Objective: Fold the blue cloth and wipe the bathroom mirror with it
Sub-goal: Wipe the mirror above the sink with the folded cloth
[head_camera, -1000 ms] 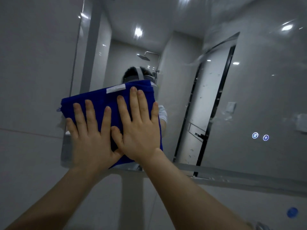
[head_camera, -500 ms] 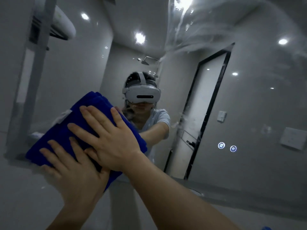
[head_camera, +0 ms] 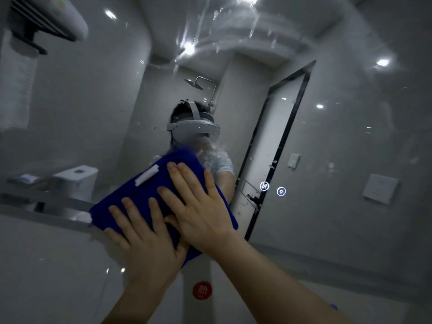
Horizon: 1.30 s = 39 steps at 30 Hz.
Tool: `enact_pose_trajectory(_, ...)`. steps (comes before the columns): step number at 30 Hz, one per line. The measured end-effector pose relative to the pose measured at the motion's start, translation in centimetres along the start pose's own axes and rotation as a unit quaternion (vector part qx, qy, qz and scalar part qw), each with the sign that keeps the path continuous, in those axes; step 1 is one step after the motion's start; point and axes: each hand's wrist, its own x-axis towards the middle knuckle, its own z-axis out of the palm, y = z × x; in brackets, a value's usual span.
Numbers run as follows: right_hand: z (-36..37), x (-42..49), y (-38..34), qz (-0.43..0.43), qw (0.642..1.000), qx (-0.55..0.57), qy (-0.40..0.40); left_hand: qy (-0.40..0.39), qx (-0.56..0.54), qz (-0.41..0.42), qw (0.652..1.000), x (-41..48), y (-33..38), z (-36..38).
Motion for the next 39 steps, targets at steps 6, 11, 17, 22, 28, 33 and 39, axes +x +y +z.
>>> enact_pose_trajectory(6,-1.6,-0.7,-2.0,0.103,0.994,-0.004,-0.043,0.01,0.039,0.043,0.998,-0.6,0.0,-0.1)
enact_pose_trajectory(11,-1.0,-0.9,-2.2,0.116,0.993,0.002,-0.031,0.023,0.031,0.027,0.999,-0.4,0.2,-0.6)
enact_pose_trajectory(17,0.4,-0.6,-2.5,0.136,0.991,0.009,-0.002,0.042,0.001,0.06,0.997,0.3,-1.0,-0.4)
enact_pose_trajectory(22,0.1,1.7,-2.8,0.184,0.982,0.028,0.025,0.083,0.054,0.119,0.988,3.3,-2.7,-0.8)
enact_pose_trajectory(28,-1.4,8.0,-1.0,0.204,0.977,0.042,0.05,0.112,0.066,0.147,0.981,10.1,-2.7,-3.8)
enact_pose_trajectory(33,-3.0,12.7,1.2,0.21,0.974,0.052,0.068,0.096,0.064,0.144,0.983,15.3,-1.7,-6.4)
enact_pose_trajectory(39,-5.5,17.7,5.2,0.209,0.976,0.052,0.039,0.061,0.07,0.135,0.986,21.0,1.0,-9.3)
